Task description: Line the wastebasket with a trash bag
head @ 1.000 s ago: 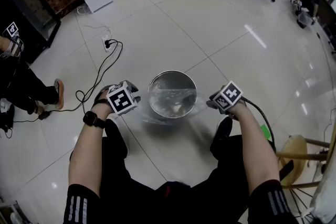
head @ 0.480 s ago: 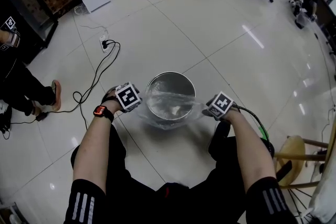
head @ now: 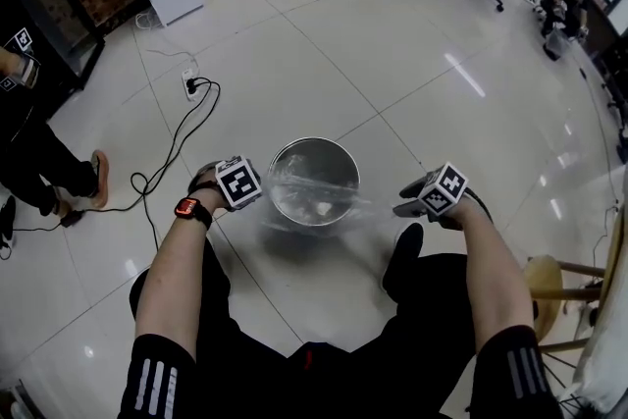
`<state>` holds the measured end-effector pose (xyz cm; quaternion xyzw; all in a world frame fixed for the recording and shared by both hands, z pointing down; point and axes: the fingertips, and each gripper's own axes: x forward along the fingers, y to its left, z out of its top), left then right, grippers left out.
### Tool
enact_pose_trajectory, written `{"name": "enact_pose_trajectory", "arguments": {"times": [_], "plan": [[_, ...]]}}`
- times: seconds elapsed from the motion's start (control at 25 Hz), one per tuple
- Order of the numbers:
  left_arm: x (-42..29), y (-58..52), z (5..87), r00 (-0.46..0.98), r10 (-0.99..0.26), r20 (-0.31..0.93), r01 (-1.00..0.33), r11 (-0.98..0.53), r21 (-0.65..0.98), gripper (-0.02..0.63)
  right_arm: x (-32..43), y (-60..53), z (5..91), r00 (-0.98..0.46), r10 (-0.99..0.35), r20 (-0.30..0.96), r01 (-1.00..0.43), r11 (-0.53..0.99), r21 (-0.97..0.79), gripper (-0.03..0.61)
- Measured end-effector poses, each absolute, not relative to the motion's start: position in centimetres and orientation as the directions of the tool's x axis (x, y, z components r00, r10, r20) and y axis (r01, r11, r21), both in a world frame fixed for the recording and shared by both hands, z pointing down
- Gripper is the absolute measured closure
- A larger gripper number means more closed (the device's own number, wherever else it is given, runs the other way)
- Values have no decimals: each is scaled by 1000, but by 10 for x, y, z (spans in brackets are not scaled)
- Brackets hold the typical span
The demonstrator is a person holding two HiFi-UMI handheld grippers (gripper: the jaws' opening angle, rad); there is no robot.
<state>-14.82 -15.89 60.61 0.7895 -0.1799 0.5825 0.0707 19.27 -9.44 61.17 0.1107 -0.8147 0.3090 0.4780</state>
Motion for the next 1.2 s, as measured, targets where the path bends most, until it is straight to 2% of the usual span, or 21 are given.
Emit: {"name": "enact_pose_trajectory", "arguments": {"times": [0.2, 0.4, 0.6, 0.72, 0.8, 0.88, 0.92, 1.2], "plan": [[-141, -167, 595, 297, -237, 925, -393, -913, -108, 610, 196, -106, 589, -601, 59, 797, -463, 787, -408, 339], [-133, -172, 584, 324, -257, 910, -394, -912, -117, 610, 169, -140, 567, -679, -83, 729, -489, 792, -365, 341], [-123, -177, 572, 356, -280, 892, -393, -911, -129, 611, 118, -130, 573, -692, 20, 721, -393, 828, -401, 341], [-121, -178, 572, 359, -286, 889, -403, -906, -129, 611, 107, -122, 591, -646, 78, 759, -356, 849, -390, 345], [-117, -183, 570, 384, -295, 875, -406, -905, -127, 611, 108, -126, 602, -608, 67, 791, -362, 864, -351, 387], [-117, -187, 571, 392, -305, 868, -421, -898, -125, 611, 109, -137, 605, -602, 30, 798, -385, 865, -323, 531], [-116, -190, 571, 396, -311, 864, -431, -894, -124, 611, 109, -144, 604, -608, 8, 794, -399, 861, -314, 569], [-125, -238, 567, 415, -426, 804, -571, -810, -135, 612, 106, -210, 585, -630, -224, 744, -530, 824, -201, 571]]}}
